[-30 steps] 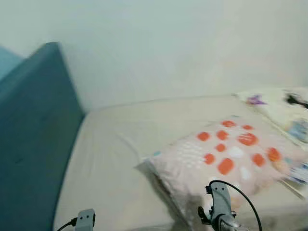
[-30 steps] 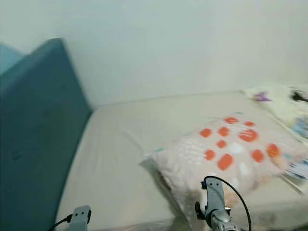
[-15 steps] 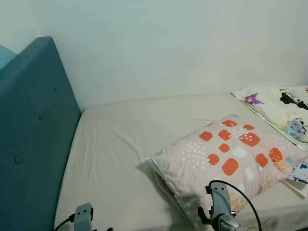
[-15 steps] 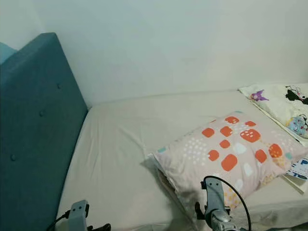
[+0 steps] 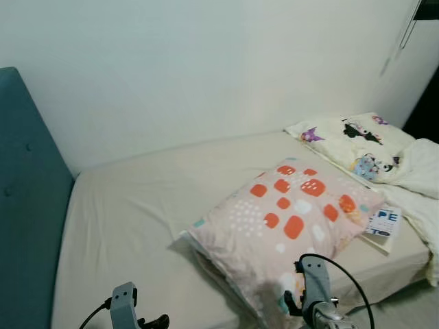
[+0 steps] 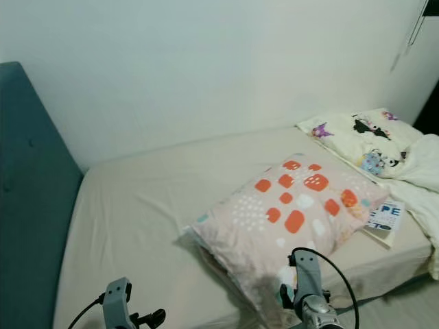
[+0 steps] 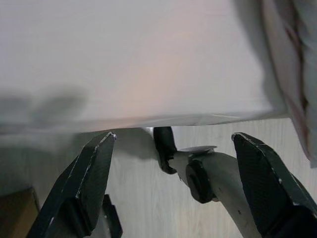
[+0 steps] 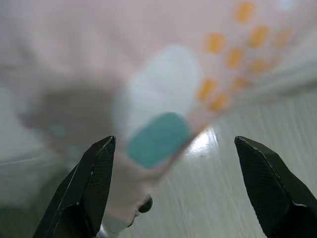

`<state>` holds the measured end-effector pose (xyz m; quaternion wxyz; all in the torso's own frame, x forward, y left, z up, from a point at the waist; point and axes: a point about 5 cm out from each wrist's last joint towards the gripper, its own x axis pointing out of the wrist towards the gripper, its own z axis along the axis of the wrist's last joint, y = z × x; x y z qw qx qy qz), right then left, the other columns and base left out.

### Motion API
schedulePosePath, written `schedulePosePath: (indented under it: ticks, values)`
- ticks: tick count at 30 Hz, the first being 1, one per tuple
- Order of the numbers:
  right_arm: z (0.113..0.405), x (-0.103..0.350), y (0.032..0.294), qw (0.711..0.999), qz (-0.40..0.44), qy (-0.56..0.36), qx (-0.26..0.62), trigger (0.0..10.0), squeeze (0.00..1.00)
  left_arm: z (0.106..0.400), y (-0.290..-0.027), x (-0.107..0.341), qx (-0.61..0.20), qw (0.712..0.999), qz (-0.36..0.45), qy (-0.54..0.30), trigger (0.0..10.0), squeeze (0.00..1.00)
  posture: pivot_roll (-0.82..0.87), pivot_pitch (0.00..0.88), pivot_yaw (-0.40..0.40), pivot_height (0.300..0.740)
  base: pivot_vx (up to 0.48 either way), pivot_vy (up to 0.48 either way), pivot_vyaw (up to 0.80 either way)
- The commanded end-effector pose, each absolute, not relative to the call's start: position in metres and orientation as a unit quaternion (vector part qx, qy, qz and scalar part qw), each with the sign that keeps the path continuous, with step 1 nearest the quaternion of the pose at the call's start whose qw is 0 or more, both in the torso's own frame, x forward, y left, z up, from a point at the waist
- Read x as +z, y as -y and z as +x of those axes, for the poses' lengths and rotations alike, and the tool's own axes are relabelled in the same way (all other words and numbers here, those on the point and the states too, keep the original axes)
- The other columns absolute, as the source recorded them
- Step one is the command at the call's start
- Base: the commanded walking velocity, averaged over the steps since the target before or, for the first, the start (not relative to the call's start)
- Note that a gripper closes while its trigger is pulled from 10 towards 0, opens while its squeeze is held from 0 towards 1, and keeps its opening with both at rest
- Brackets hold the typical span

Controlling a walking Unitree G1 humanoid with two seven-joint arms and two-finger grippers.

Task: Clean up the room

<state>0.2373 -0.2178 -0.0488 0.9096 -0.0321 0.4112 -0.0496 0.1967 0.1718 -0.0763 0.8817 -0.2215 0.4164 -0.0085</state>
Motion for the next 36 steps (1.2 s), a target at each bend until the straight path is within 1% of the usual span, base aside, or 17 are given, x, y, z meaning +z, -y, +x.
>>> schedulePosePath:
  ticks: [1,5,12,18,27,34,36]
  values:
    - [0.240,-0.047,0.218,0.911,-0.036,-0.407,-0.048,10.0,0.00,0.204,-0.177,-0.072,0.004,0.888,-0.229,-0.400,10.0,0.00,-0.11,0.000,0.020,0.720,0.000,0.000,0.00]
    - [0.241,-0.047,0.215,0.910,-0.044,-0.410,-0.037,10.0,0.00,0.210,-0.179,-0.069,0.006,0.892,-0.228,-0.390,10.0,0.00,-0.11,0.000,0.023,0.720,0.000,0.000,0.00]
    - [0.237,-0.050,0.214,0.908,-0.025,-0.415,-0.043,10.0,0.00,0.208,-0.180,-0.070,0.011,0.892,-0.216,-0.398,10.0,0.00,-0.11,0.000,0.030,0.720,0.000,0.000,-0.78]
    - [0.234,-0.052,0.216,0.907,-0.023,-0.418,-0.045,10.0,0.00,0.195,-0.183,-0.077,0.027,0.887,-0.200,-0.415,10.0,0.00,-0.12,0.000,0.031,0.720,0.000,0.000,-0.77]
    - [0.235,-0.051,0.214,0.909,-0.025,-0.414,-0.038,10.0,0.00,0.194,-0.186,-0.077,0.035,0.890,-0.184,-0.416,10.0,0.00,-0.12,0.000,0.028,0.720,0.000,0.000,0.00]
    - [0.235,-0.052,0.212,0.909,-0.026,-0.416,-0.033,10.0,0.00,0.193,-0.185,-0.078,0.026,0.888,-0.167,-0.427,10.0,0.00,-0.12,0.000,0.032,0.720,0.000,-0.449,0.00]
    - [0.235,-0.051,0.212,0.909,-0.023,-0.414,-0.034,10.0,0.00,0.193,-0.186,-0.078,0.042,0.888,-0.165,-0.428,10.0,0.00,-0.12,0.000,0.035,0.720,0.000,-0.240,0.00]
